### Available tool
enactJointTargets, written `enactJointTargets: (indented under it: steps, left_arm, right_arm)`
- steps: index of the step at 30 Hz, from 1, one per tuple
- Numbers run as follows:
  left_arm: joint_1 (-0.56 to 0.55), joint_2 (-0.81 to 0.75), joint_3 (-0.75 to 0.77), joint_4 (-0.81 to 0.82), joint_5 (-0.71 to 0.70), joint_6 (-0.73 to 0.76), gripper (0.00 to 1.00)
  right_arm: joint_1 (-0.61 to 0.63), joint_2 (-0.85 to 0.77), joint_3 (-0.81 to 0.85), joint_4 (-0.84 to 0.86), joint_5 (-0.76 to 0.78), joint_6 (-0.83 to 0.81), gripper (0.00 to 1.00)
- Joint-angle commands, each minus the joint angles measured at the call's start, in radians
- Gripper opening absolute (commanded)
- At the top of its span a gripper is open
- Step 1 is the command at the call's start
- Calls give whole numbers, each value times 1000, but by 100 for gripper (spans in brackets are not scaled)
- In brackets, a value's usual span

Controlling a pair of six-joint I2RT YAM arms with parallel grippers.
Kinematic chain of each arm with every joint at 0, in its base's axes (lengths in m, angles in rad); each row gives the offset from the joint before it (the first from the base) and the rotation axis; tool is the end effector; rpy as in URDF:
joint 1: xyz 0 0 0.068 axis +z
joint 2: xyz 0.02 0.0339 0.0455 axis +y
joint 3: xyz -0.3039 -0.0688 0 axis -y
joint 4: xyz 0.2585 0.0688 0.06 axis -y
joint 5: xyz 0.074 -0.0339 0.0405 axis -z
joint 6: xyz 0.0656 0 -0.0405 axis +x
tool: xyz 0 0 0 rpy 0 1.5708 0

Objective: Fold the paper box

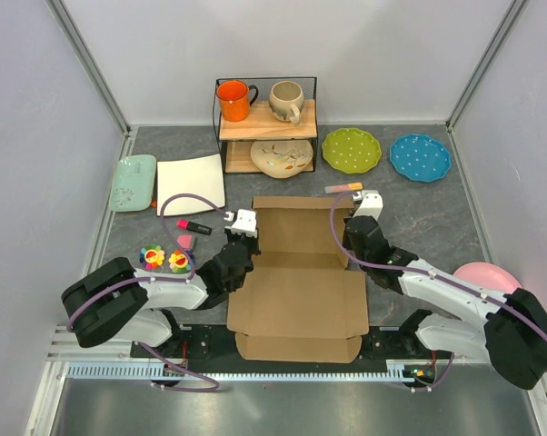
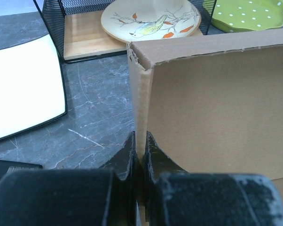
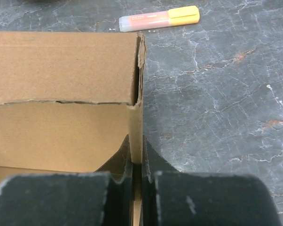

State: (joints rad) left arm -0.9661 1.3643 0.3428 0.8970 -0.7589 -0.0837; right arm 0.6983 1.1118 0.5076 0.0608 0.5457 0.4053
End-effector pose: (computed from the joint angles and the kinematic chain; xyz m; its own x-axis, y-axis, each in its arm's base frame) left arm 0.1875 -0.1919 0.2067 -0.0878 0.0204 -0.9959 0.2021 0.9794 0.0022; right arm 0.2084 0.1305 0.2212 -0.4465 0.0653 -0.8924 -0.0362 0.9952 0.0909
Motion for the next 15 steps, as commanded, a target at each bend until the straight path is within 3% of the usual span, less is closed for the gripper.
enactJointTargets:
  steps: [1,2,5,6,9,11,12,15]
  left_arm:
    - [-11,-17,33,33,61,25,2]
    - [-11,-19,32,31,63,24,2]
    - [-11,-19,30,26,56,18,2]
    - [-11,-19,30,20,55,16,2]
    - [-11,-19,28,14,46,12,2]
    - [-11,-19,32,-1,38,6,2]
    - [-11,-21,32,-7,29,4,2]
    - [-11,-24,32,-27,9,-4,2]
  right_arm:
    - [3,-13,0,-56,51,18,0]
    - [3,-15,0,-58,46,23,15]
    - [4,-3,11,-108,27,39,46]
    - [6,6,14,-114,22,44,48]
    - [7,13,9,-122,-16,49,50]
    - [7,17,9,-131,-50,50,46]
    - [7,28,11,-136,-56,52,42]
    - [6,48,12,-157,-75,52,18]
